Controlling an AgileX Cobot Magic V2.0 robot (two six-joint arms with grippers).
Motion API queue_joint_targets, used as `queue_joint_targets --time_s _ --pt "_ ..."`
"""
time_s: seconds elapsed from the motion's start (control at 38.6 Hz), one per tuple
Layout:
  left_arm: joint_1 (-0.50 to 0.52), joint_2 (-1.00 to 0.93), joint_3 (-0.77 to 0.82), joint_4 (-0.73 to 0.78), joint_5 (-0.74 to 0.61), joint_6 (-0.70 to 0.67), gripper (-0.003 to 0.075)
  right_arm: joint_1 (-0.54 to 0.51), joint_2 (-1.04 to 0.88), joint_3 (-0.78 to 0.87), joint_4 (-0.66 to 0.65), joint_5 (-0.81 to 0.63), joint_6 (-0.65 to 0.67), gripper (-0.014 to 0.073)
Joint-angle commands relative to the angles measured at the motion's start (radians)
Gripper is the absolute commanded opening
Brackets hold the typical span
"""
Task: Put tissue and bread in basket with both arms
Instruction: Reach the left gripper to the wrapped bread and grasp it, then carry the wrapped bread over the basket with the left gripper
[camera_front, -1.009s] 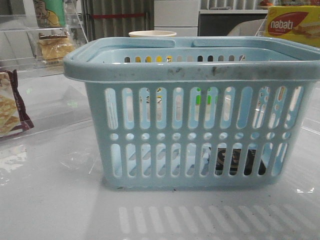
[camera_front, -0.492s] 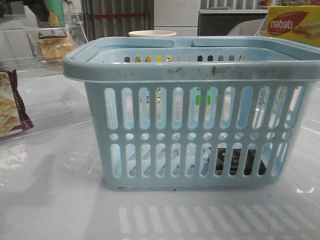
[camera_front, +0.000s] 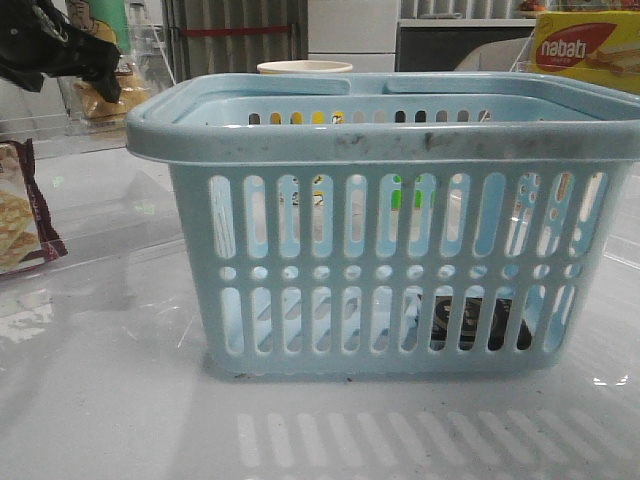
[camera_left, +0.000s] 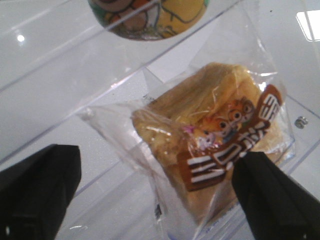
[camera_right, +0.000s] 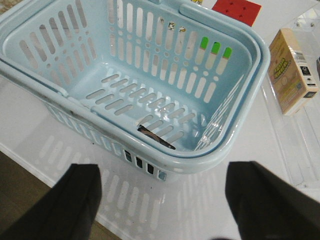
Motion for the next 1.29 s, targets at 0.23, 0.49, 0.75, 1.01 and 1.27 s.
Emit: queue_joint_targets --time_s 0.23,0.49,0.75,1.01,1.27 --pt "-0.002 -0.031 -0.036 -0.019 -0.119 -0.001 0.0594 0.000 -0.001 -0.024 -0.003 -0.072 -0.007 0.0613" --pt "-0.004 -0.031 -0.036 -0.019 -0.085 -0.001 0.0304 0.000 -0.001 -0.024 -0.003 -0.072 -0.007 0.0613" --pt "-0.004 -0.120 -0.040 -0.019 0.073 -0.001 0.0089 0.000 -0.001 -0.024 -0.003 -0.072 -0.007 0.0613" --pt "-0.034 -0.339 -0.094 -0.023 0.230 0.006 0.0091 0.000 -0.001 -0.024 -0.003 -0.072 -0.007 0.0613" --pt "-0.238 -0.498 -0.087 -0.023 0.414 0.077 0.0091 0.000 -0.001 -0.024 -0.003 -0.072 -0.007 0.0613"
